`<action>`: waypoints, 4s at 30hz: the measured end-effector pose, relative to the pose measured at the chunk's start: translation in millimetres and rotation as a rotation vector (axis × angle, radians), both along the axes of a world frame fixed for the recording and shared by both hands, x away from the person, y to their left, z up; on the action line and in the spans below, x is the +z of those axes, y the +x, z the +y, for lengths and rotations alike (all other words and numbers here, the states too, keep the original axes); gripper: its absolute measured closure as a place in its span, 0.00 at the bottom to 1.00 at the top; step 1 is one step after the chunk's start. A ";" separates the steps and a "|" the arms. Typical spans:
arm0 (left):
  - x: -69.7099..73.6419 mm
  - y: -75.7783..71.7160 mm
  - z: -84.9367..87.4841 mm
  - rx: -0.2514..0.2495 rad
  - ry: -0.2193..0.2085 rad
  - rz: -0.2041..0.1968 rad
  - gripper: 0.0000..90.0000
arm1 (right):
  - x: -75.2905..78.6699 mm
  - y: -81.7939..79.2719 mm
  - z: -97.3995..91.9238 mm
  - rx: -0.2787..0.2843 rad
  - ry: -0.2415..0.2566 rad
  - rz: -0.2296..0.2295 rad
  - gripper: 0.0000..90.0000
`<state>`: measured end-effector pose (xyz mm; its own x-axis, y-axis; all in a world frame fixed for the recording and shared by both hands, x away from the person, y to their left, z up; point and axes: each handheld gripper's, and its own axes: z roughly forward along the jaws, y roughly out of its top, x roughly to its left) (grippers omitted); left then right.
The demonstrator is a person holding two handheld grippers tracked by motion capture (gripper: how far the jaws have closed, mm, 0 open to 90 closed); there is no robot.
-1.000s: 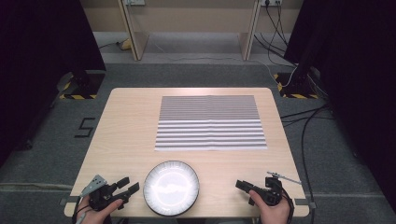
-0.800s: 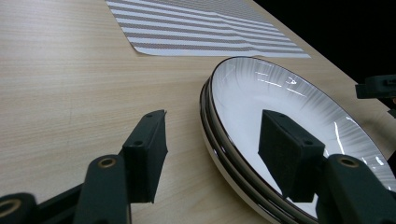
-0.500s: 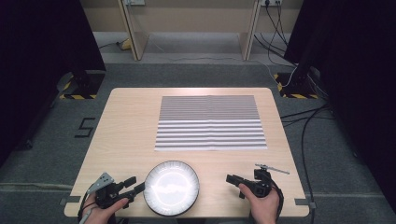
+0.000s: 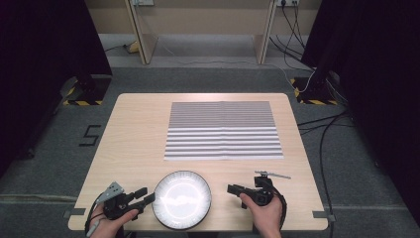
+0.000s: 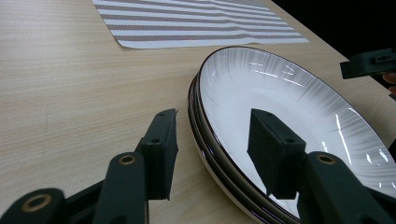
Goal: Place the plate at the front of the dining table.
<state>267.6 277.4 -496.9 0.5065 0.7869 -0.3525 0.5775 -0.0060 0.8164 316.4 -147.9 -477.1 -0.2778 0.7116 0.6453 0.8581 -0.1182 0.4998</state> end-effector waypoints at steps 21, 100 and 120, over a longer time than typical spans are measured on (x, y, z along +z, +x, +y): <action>-2.9 1.2 -1.4 -0.010 -0.013 0.016 0.61 | 0.0 8.1 51.0 0.129 -0.021 0.018 0.89; -3.1 -3.8 3.9 -0.008 -0.118 0.112 0.70 | -6.5 6.1 68.8 0.108 0.011 0.172 0.97; 6.5 -10.8 15.9 0.010 -0.119 0.115 0.75 | -12.6 9.5 98.7 0.198 -0.059 0.189 0.77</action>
<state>256.8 293.3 -490.4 0.4497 0.7409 -0.4988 0.6666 0.0933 0.7396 325.9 -49.2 -489.7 -0.2938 0.6936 0.6578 0.9401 0.0853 0.3300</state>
